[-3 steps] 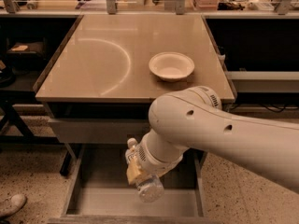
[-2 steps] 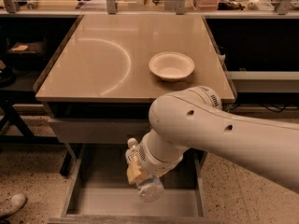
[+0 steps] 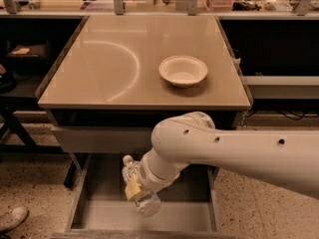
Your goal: Place blue plastic bottle into middle drawer
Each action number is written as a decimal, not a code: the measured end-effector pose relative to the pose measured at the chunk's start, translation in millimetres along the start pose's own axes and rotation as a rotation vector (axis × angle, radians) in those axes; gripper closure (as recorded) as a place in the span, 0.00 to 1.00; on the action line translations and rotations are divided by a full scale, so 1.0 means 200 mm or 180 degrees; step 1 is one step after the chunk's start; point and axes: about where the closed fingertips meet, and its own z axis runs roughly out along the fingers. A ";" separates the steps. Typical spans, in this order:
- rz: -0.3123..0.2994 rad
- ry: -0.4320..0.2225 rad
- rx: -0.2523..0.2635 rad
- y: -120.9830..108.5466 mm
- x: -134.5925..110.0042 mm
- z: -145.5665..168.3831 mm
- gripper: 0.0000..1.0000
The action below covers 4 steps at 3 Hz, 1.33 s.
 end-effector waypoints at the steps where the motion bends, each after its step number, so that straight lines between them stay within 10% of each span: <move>1: -0.0138 0.0100 -0.0263 -0.02 -0.07 0.25 1.00; 4: -0.0088 0.0050 -0.0637 -0.11 -0.08 0.52 1.00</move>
Offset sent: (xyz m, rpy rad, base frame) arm 0.0138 0.0182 -0.0322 0.0530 0.0163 0.0526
